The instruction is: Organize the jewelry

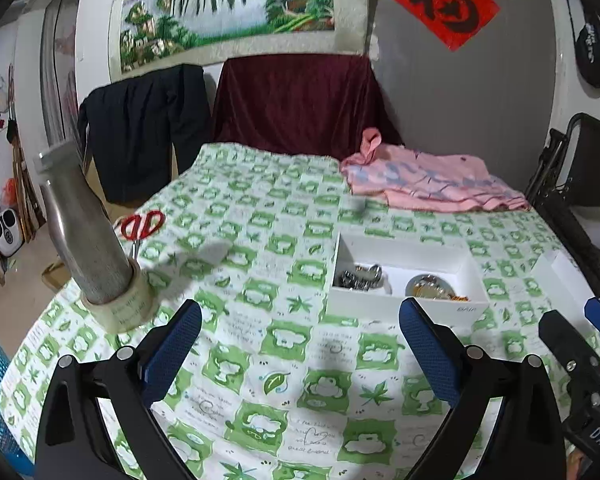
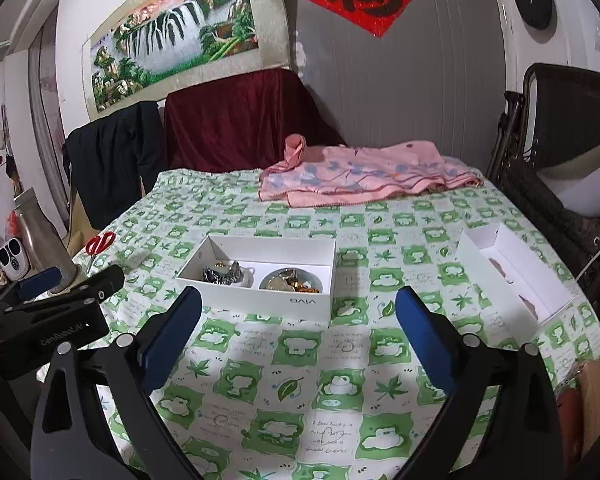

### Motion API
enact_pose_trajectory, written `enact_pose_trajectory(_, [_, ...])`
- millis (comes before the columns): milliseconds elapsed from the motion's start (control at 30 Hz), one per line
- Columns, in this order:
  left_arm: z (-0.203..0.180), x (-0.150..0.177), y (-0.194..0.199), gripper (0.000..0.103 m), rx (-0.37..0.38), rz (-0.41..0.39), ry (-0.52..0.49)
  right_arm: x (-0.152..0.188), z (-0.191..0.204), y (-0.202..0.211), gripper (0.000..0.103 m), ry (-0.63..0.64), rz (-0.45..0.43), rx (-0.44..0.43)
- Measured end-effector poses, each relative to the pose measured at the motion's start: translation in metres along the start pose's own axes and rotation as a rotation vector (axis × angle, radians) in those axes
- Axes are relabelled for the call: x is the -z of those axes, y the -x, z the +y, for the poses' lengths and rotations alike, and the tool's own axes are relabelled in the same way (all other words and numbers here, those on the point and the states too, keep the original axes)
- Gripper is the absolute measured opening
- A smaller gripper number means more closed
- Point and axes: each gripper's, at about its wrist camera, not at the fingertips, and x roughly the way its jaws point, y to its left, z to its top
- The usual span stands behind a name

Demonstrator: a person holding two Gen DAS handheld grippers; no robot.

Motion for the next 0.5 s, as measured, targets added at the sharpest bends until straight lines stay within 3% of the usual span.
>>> enact_pose_trajectory(500, [-0.019,0.005,0.008,0.097,-0.027,-0.034,-0.091,0.006,-0.006,-0.002,0.093,-0.038,0.025,-0.013])
